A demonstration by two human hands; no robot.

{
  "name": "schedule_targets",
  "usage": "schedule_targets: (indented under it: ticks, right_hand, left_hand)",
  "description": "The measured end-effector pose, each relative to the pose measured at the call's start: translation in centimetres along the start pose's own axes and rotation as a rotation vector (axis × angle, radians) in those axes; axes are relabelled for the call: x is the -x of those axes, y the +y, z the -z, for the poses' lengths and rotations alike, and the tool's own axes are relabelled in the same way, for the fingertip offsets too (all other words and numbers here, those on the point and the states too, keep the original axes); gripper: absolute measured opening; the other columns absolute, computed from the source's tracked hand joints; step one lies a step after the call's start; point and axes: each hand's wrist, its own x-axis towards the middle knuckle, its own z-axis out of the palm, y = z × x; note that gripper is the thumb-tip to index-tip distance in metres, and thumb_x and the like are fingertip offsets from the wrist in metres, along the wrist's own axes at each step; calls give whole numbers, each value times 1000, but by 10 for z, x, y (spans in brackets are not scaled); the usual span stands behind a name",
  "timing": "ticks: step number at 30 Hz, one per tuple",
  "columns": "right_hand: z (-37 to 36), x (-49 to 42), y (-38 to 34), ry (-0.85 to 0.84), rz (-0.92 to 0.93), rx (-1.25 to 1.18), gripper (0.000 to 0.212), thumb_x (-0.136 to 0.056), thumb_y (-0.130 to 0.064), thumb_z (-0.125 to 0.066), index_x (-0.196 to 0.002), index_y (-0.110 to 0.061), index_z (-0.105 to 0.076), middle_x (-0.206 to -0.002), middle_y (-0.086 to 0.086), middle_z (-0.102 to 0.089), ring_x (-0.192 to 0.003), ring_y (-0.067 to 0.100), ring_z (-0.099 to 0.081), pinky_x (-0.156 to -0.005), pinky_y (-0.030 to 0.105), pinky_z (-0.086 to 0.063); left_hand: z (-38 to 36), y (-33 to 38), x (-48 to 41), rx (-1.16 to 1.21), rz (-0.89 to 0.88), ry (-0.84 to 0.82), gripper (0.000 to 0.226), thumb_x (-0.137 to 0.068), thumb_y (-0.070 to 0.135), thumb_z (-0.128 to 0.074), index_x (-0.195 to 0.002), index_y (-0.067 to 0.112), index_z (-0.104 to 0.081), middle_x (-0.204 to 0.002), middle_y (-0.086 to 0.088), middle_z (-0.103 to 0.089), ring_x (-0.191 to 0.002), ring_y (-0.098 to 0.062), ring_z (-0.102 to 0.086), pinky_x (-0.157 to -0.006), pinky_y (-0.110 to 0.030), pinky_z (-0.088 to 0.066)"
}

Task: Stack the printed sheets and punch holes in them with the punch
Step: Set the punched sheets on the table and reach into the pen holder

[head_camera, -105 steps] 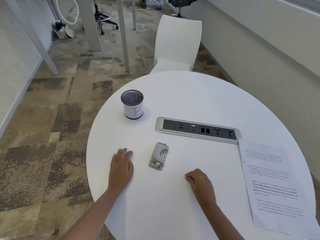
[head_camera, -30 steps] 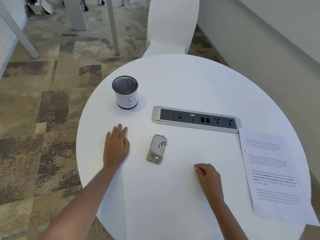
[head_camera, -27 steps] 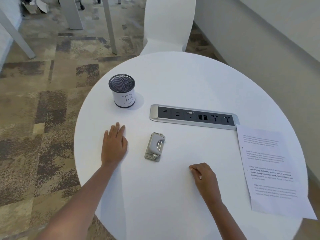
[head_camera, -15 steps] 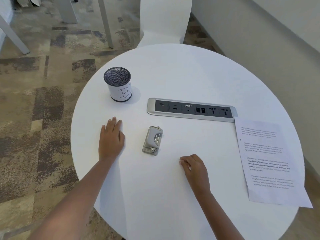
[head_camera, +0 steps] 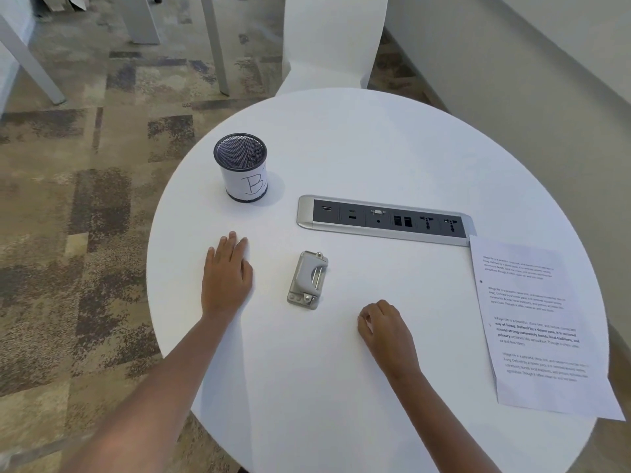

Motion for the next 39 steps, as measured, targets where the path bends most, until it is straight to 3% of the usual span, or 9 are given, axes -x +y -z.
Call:
schedule_targets:
  ticks: [7,12,16,20,26,30,33,37,39]
  right_hand:
    - [5,-24,-6,-25,-86,-238,8,-85,-11,-53,-85,-6,-58,-83,3,-53,-84,21,-52,-66,25,-35]
    - [21,-74,-51,44,-32,-369,8,-85,-12,-52,-82,-8,-58,-83,3,-55,-75,15,-49,-62,19,-29]
    - [44,-122,-106,122,36,-471,14,-86,-12,-48,-73,-12,-53,-78,6,-54,-74,17,-46,-65,24,-33]
    - [62,-165,-162,196,162,-456,18,-88,-12,-49,-88,0,-61,-90,17,-63,-78,26,-53,-62,21,-29]
    - [67,-211,-215,172,244,-423,20,-86,-9,-46,-87,2,-63,-96,19,-65,-88,31,-57,-72,33,-40]
    - [60,-224,-221,110,227,-356,24,-86,-6,-44,-88,8,-64,-94,22,-68,-91,36,-59,-78,43,-46]
    - [57,-226,-218,105,170,-428,21,-85,-6,-48,-89,4,-66,-97,18,-70,-92,32,-60,-81,41,-47]
    - [55,-224,-211,96,104,-559,13,-83,-9,-57,-88,0,-64,-87,13,-67,-85,25,-58,-78,34,-45]
    - [54,-221,-206,96,89,-599,12,-83,-10,-57,-87,-1,-64,-84,11,-65,-81,22,-55,-75,31,-43]
  left_hand:
    - [0,0,0,3,-7,11,46,-81,6,-39,-125,-1,-54,-138,-25,-49,-128,-40,-46,-108,-54,-35]
    - [0,0,-1,-8,-9,19,46,-80,5,-42,-123,-1,-56,-136,-25,-51,-126,-39,-48,-106,-54,-36]
    - [1,0,-1,-34,-19,19,44,-80,5,-43,-120,-2,-59,-131,-25,-55,-121,-40,-54,-101,-54,-41]
    - [5,0,-2,-76,-47,5,49,-79,13,-32,-116,-1,-63,-126,-24,-60,-114,-39,-59,-95,-54,-47]
    - [4,-2,-3,-89,-53,16,43,-73,5,-52,-114,1,-64,-123,-22,-63,-112,-37,-61,-92,-54,-49]
    - [2,-2,-4,-68,-54,-7,48,-67,0,-69,-115,2,-64,-124,-22,-62,-113,-37,-61,-93,-55,-48]
    - [2,-2,-5,-72,-54,-21,50,-66,1,-71,-115,3,-64,-124,-21,-63,-113,-36,-61,-92,-54,-49]
    - [2,-4,-5,-85,-55,-24,46,-69,2,-66,-115,3,-64,-124,-21,-62,-113,-36,-61,-93,-54,-48]
    - [3,-3,-5,-96,-58,-22,41,-75,6,-54,-114,3,-64,-124,-20,-63,-113,-35,-61,-93,-53,-49]
